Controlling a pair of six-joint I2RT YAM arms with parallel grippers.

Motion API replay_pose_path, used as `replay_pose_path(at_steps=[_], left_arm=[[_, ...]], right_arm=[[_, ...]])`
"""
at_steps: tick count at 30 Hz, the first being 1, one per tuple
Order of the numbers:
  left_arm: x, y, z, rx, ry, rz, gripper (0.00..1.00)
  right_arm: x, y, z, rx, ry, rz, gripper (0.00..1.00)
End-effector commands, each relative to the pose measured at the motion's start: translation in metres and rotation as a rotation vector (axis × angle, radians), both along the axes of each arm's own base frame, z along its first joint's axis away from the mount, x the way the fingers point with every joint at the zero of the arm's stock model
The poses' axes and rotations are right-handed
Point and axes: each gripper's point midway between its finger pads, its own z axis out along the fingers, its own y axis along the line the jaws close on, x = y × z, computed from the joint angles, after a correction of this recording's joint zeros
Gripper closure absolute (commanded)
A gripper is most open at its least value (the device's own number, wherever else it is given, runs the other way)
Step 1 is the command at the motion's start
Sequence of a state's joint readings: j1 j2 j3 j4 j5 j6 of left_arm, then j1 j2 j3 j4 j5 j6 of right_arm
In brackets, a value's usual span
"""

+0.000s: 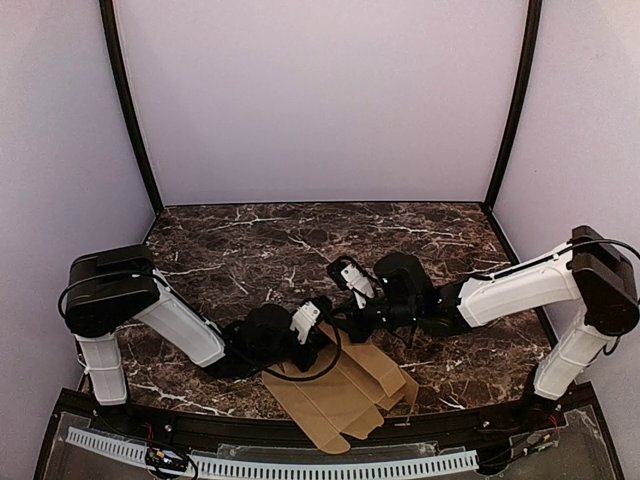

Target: Fold the paper box

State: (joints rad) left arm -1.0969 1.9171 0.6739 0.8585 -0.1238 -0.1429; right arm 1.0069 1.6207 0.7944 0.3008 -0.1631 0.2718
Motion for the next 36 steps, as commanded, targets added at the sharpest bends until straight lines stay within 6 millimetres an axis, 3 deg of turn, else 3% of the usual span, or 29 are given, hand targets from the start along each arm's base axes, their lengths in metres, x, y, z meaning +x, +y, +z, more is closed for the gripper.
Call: replay_pose_path(at_steps=[1,22,27,36], left_arm=[[-0.004,0.006,-0.009,0.013,0.029,0.003,0.84],[0.016,-0.012,0.014,-0.053,-0.052,0.052,0.83],[0.026,-0.011,0.013,-0.033,-0.071,0.097,0.99],[0.028,-0.006,0.015,-0.056,-0.078,0.130,0.99]], right_arm=[[-0.006,-0.017,-0.034,-0.095,0.052,-0.034,1.00],[-0.016,-0.017,-0.034,-0.088,0.066,-0.029,1.00],[-0.020,-0.017,-0.035,-0.082,0.075,-0.026,1.00],[-0.023,-0.018,-0.036,-0.080,0.083,-0.029,1.00]])
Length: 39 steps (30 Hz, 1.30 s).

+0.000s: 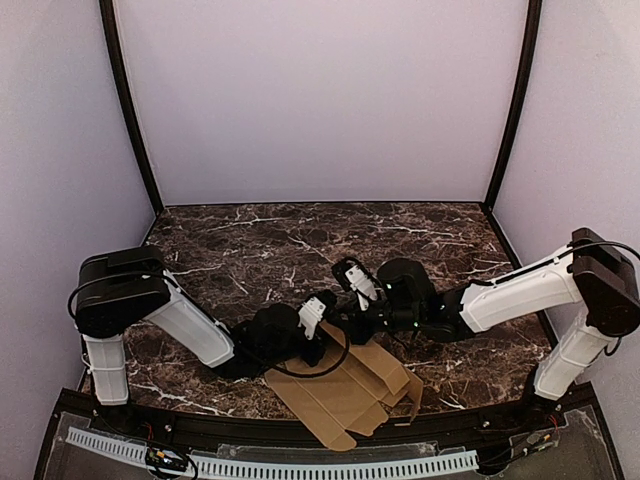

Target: Fold the paper box

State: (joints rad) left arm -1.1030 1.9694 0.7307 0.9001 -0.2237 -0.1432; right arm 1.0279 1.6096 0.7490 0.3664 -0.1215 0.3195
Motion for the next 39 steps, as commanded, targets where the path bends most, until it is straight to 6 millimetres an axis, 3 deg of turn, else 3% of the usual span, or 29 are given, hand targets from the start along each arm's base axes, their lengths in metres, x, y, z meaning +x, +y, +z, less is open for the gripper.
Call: replay_pose_path(at_steps=[1,7,10,15,20,24,28,32,39], left_arm=[[0.009,0.003,0.009,-0.040,-0.021,0.052,0.99],[0.014,0.014,0.004,-0.003,-0.004,0.116,0.99],[0.019,0.026,0.006,0.015,-0.010,0.179,0.99],[0.030,0.062,0.007,0.078,-0.031,0.353,0.99],[0.039,0.098,0.014,0.132,-0.053,0.539,0.99],[0.040,0.123,0.009,0.157,-0.021,0.676,0.99],[0.037,0.136,0.002,0.153,0.041,0.777,0.99],[0.031,0.141,0.000,0.132,0.065,0.824,0.99],[0.020,0.133,0.004,0.122,0.066,0.812,0.99]], right_arm=[[-0.019,-0.016,-0.034,-0.107,0.079,0.010,1.00],[-0.011,-0.021,-0.018,-0.105,0.037,-0.029,1.00],[-0.005,-0.030,-0.002,-0.096,0.003,-0.059,0.83],[0.004,-0.063,0.025,-0.110,-0.049,-0.143,0.67],[0.007,-0.097,0.044,-0.154,-0.080,-0.212,0.61],[0.001,-0.111,0.052,-0.157,-0.060,-0.229,0.71],[-0.008,-0.112,0.041,-0.157,0.013,-0.222,0.98],[-0.007,-0.109,0.023,-0.193,0.073,-0.240,1.00],[0.012,-0.096,0.015,-0.244,0.069,-0.284,1.00]])
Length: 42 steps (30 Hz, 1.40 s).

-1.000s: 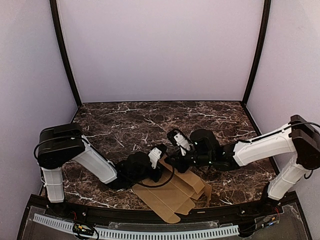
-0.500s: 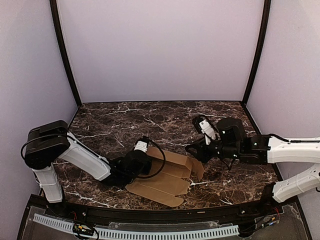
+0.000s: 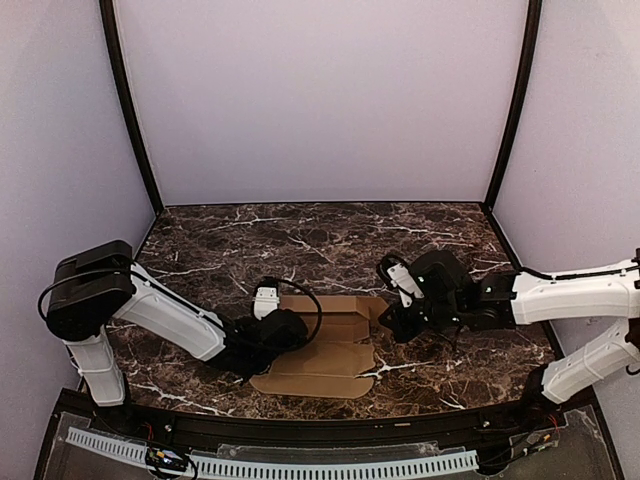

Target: Fold the paper box

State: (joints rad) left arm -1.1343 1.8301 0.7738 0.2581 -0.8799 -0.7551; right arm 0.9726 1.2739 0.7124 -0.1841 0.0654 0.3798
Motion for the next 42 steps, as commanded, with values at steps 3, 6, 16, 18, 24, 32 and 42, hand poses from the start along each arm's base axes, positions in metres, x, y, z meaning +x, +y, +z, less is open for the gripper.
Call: replay_pose_path(at_steps=[3,6,16,18,24,32,42], left_arm=[[-0.014,0.002,0.004,0.023,0.016,0.005,0.99],[-0.016,0.001,0.003,0.018,0.026,0.001,0.99],[-0.022,0.000,-0.001,-0.025,0.053,0.011,0.99],[-0.022,-0.001,-0.001,-0.032,0.056,0.009,0.99],[-0.024,-0.008,-0.002,-0.054,0.071,-0.006,0.99],[-0.025,-0.010,0.000,-0.062,0.074,-0.008,0.99],[-0.009,0.010,0.020,-0.184,0.080,0.072,0.99]], right_arm=[[0.025,0.015,0.007,-0.020,-0.034,-0.054,1.00],[0.035,0.019,0.008,-0.041,-0.060,-0.069,1.00],[0.044,0.033,-0.025,-0.081,-0.033,-0.067,1.00],[0.043,0.044,-0.030,-0.054,-0.018,-0.050,1.00],[0.037,0.082,-0.028,0.000,-0.017,0.006,1.00],[0.040,0.070,-0.016,-0.011,-0.076,-0.027,1.00],[-0.002,0.024,0.010,0.085,-0.060,0.008,1.00]])
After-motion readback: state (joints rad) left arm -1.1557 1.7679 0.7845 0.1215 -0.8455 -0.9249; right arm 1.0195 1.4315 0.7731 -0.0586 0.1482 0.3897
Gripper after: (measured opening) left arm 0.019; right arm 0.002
